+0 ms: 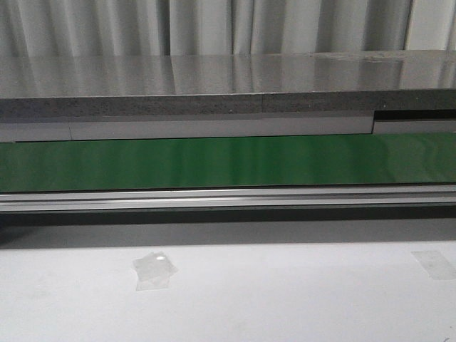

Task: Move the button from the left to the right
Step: 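Move the left gripper down toward the yellow button in the blue tray, then lower the open left gripper around the yellow-capped button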

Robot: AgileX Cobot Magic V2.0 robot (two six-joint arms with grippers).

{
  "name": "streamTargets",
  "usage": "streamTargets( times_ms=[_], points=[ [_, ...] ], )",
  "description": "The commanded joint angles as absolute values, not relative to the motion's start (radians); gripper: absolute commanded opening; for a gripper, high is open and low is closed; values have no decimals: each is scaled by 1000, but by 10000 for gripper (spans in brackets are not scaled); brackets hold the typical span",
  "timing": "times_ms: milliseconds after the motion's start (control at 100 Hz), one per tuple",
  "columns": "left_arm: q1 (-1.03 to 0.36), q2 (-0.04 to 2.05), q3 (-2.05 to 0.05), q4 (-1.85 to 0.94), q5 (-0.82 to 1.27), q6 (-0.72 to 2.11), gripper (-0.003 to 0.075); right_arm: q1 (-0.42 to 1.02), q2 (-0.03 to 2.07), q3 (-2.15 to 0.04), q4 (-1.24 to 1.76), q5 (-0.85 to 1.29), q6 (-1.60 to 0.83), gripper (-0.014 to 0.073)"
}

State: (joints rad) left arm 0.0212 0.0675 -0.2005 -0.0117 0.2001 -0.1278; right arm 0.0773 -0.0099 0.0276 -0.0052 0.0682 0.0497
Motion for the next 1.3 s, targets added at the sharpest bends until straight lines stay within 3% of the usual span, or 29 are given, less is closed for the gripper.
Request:
streamTargets(
  times_ms=[0,500,1060,1180,1290],
  points=[
    [21,150,-342,-6,236,-138,-20,78,-28,12,-18,-13,47,-68],
    [21,685,-915,46,869,-138,-20,78,-28,12,-18,-13,47,-68],
    [21,959,-975,46,941,-75,-14,78,-28,12,-18,-13,47,-68],
    [21,955,-975,46,934,-57,99,78,-28,12,-18,-13,47,-68],
    [21,955,-975,44,934,-39,352,78,-28,12,-18,-13,47,-68]
  ],
)
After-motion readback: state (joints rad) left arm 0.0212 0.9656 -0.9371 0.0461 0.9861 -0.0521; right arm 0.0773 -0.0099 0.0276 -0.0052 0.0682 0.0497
